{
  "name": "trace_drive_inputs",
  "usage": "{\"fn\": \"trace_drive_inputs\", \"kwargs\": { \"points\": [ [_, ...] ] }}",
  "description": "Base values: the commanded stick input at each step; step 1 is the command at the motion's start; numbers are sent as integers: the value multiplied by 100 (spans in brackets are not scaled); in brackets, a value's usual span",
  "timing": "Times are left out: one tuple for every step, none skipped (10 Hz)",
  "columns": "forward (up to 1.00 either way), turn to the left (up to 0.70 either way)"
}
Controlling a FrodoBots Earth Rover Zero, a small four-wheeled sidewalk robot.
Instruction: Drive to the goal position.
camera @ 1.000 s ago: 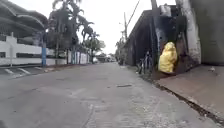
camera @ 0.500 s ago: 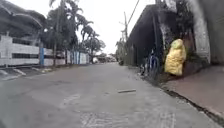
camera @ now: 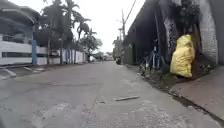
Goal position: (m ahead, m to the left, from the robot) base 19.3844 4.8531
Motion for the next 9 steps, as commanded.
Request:
{"fn": "trace_drive_inputs", "kwargs": {
  "points": [
    [100,4],
    [100,4],
    [100,4],
    [100,4],
    [100,4],
    [100,4],
    [100,4],
    [100,4],
    [100,4]
  ]
}}
